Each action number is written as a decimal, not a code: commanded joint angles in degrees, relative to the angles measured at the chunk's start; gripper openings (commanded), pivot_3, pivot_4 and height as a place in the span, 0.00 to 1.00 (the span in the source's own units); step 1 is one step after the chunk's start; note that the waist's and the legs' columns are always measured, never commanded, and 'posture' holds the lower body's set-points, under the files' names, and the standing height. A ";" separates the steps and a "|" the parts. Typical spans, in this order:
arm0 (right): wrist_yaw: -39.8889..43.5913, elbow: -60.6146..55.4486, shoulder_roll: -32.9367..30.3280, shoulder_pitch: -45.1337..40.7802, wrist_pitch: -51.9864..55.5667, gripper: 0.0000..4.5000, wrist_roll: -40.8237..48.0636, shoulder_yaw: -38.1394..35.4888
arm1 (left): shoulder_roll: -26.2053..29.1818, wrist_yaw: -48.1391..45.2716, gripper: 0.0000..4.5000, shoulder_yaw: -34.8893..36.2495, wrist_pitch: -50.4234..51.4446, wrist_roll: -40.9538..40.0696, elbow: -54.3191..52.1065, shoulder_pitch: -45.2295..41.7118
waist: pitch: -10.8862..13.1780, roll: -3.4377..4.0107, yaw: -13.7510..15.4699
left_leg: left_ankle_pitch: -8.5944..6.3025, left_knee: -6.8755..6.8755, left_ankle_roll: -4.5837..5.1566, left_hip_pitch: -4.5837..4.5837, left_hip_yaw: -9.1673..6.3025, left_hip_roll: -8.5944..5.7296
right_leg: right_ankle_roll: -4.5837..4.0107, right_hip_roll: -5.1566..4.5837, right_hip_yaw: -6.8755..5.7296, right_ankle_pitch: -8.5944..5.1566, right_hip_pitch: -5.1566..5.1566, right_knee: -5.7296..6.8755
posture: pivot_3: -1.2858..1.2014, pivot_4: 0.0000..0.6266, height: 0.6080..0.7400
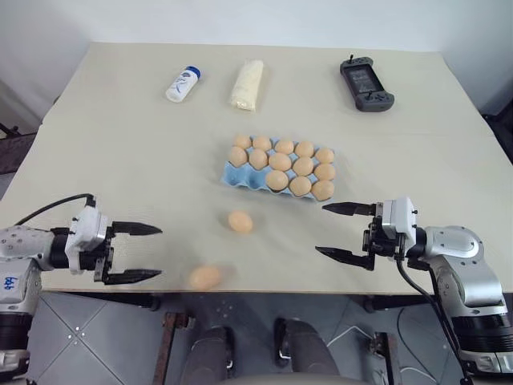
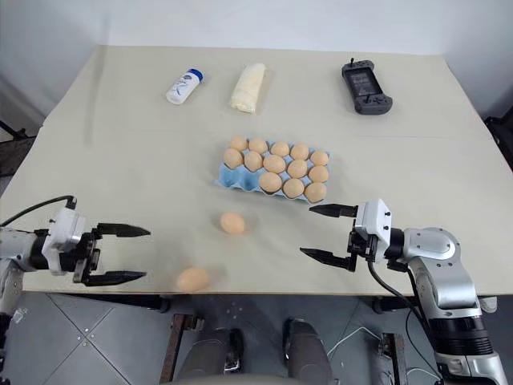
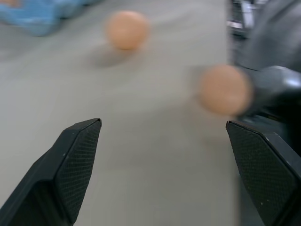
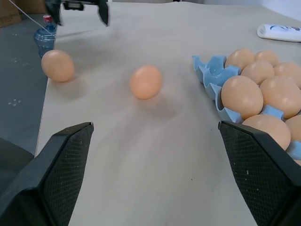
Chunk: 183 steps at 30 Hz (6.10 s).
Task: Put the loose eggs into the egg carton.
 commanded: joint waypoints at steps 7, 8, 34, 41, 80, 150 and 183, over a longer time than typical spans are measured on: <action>0.18 0.50 -0.61 -1.75 -0.48 0.99 0.76 -0.35 | -2.18 0.73 1.00 -2.32 -0.07 -1.49 -10.28 3.35 | 0.02 0.05 0.03 | -0.08 0.01 0.13 0.00 0.00 0.00 | 0.00 0.00 -0.02 0.00 0.02 -0.01 | 0.52 0.24 1.00; 0.08 0.42 -0.57 -1.75 -0.45 0.99 0.79 -0.37 | -3.08 1.05 1.00 -2.78 -1.10 -0.94 -10.51 3.55 | 0.02 0.05 0.03 | -0.07 0.01 0.16 0.00 0.00 -0.01 | 0.00 0.00 -0.02 0.00 0.02 -0.01 | 0.52 0.24 1.00; 1.05 -1.71 0.31 -2.24 -0.37 1.00 2.30 2.29 | -14.77 14.63 0.60 -11.10 -5.10 6.05 -7.85 2.07 | 0.00 0.11 0.08 | -0.01 0.12 0.33 0.04 0.00 -0.03 | 0.02 -0.01 -0.07 0.01 0.04 0.23 | 0.52 0.24 1.00; 0.86 -4.10 2.69 -1.82 -0.54 1.00 5.12 2.05 | -15.20 16.08 0.46 -8.02 2.06 -0.03 -8.80 -3.75 | 0.00 0.10 0.15 | 0.00 0.19 0.35 0.04 -0.01 -0.03 | 0.02 -0.01 -0.08 0.01 0.09 0.24 | 0.52 0.24 1.00; -19.81 -18.89 3.11 14.83 -0.41 1.00 4.48 -5.53 | -39.73 34.90 0.96 -12.32 -24.91 20.07 49.89 -50.37 | 0.05 -0.03 2.92 | 0.10 0.70 0.34 -0.19 0.17 -0.18 | 0.40 -0.04 -0.55 0.23 0.08 0.26 | 0.52 0.24 1.00; -15.57 -8.63 2.38 11.90 -4.12 1.00 1.82 -5.45 | -35.36 31.61 0.34 -9.29 -14.00 11.45 26.06 -34.46 | 0.03 -0.01 1.99 | 0.12 0.75 0.70 -0.19 0.07 -0.13 | 0.33 -0.25 -0.56 0.47 0.22 0.22 | 0.52 0.24 1.00; -12.47 -2.94 0.52 7.66 -4.62 1.00 2.07 -6.22 | -12.91 20.30 0.80 -3.83 -9.44 12.27 18.46 -21.95 | 0.03 0.02 1.05 | 0.18 0.94 0.54 -0.67 0.09 -0.09 | 0.54 -0.35 -0.96 0.69 -0.01 -0.13 | 0.52 0.24 1.00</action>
